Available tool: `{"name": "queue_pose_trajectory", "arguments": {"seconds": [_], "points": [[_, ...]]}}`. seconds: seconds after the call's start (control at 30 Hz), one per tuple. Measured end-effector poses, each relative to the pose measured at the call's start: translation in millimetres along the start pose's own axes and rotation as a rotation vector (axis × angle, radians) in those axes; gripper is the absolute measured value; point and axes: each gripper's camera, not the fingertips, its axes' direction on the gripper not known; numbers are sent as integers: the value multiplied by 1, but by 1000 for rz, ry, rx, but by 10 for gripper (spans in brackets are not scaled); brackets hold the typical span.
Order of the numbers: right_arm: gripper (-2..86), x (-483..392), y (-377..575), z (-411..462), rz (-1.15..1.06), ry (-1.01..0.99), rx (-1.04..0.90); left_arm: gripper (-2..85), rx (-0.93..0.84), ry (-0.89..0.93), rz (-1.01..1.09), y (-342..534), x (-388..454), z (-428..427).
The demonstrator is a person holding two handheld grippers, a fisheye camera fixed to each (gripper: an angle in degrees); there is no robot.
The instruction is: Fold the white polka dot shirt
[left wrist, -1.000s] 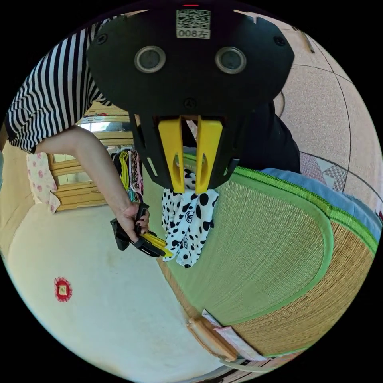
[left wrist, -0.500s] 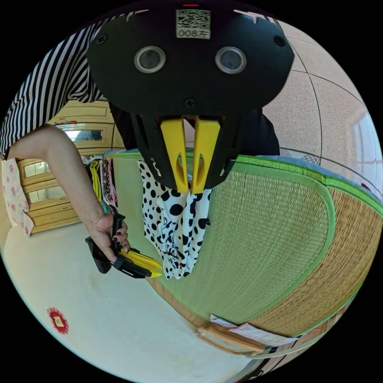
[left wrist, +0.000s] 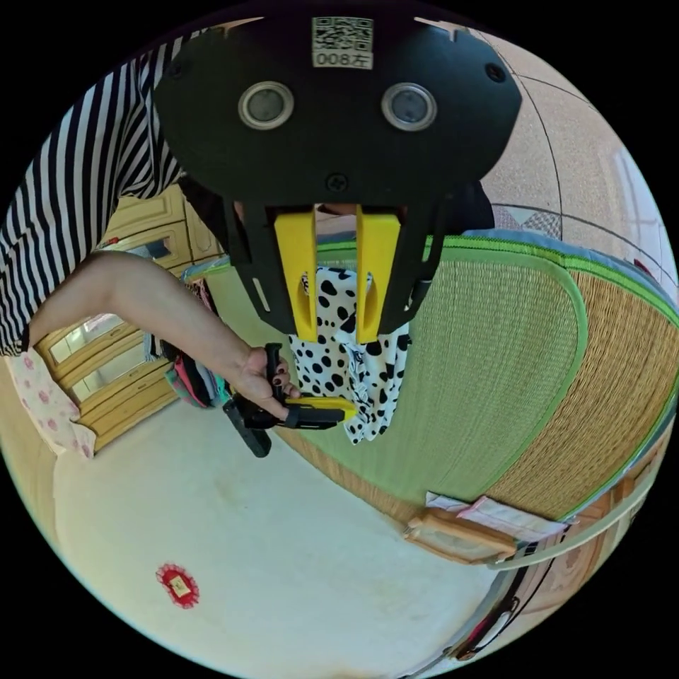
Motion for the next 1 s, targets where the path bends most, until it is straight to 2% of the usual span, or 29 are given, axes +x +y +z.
{"name": "queue_pose_trajectory", "arguments": {"seconds": [0.13,0.2,0.43,0.53,0.8,0.9,1.0], "points": [[56,-18,-2,7,-38,37,-23,75,-187,-133,29,-10,1,38],[61,-25,-3,10,-47,54,-34,42,-266,-191,10,-15,-3,54],[68,-60,-7,22,-112,197,-70,13,-191,-101,-90,-19,-26,42],[39,-72,-10,27,-122,266,-74,10,-152,-37,-154,-18,-43,35],[9,-74,-16,29,-130,183,-72,9,-143,63,-363,-7,-102,39],[6,-81,-11,9,-165,146,-10,9,-139,73,-365,-6,-108,38],[3,-81,-12,-7,-168,190,45,10,-145,73,-361,-7,-112,37]]}}
